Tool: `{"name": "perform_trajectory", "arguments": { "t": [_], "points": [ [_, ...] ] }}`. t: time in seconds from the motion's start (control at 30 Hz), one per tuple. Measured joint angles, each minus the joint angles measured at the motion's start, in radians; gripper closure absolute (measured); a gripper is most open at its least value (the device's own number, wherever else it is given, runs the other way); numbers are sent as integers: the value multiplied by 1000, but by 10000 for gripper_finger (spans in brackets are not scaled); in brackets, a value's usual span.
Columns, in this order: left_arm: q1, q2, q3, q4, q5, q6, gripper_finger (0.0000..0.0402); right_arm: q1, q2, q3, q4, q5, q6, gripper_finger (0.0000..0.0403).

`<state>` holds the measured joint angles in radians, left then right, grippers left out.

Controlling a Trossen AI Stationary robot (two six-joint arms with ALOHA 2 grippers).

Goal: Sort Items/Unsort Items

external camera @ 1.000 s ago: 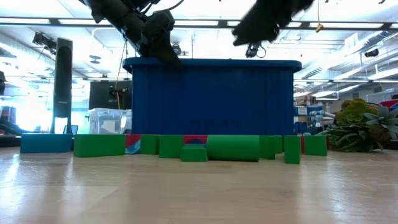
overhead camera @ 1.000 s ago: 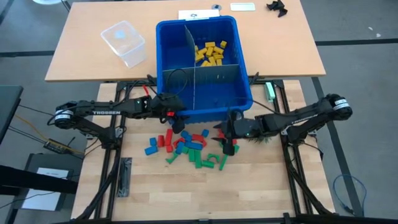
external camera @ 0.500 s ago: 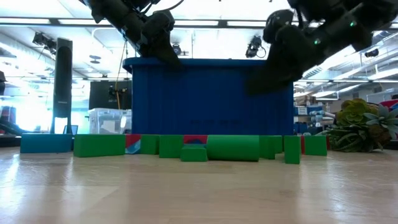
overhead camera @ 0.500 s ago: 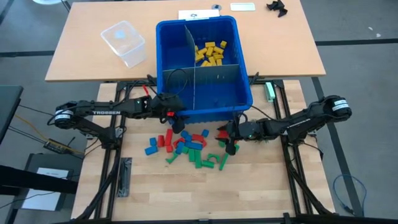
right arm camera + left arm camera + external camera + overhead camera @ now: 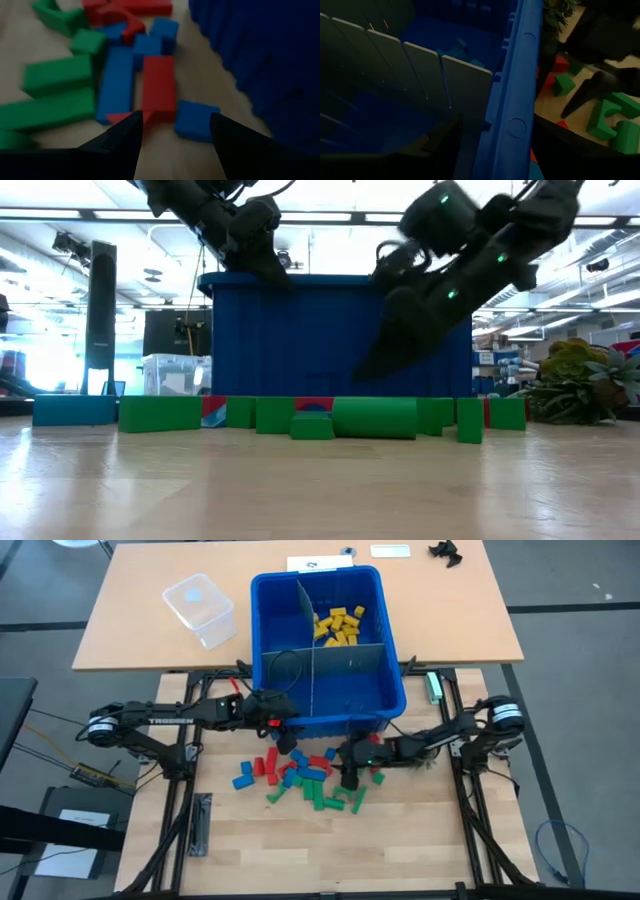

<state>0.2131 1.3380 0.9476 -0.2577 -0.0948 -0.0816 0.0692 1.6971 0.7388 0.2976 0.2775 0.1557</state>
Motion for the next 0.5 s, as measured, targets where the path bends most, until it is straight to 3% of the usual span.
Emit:
{"name": "perform_trajectory", "arguments": {
  "t": [0.5],
  "points": [
    [1,0,0,-1,11,2,170,-66,103,14,41,-10,7,165]
  ]
}}
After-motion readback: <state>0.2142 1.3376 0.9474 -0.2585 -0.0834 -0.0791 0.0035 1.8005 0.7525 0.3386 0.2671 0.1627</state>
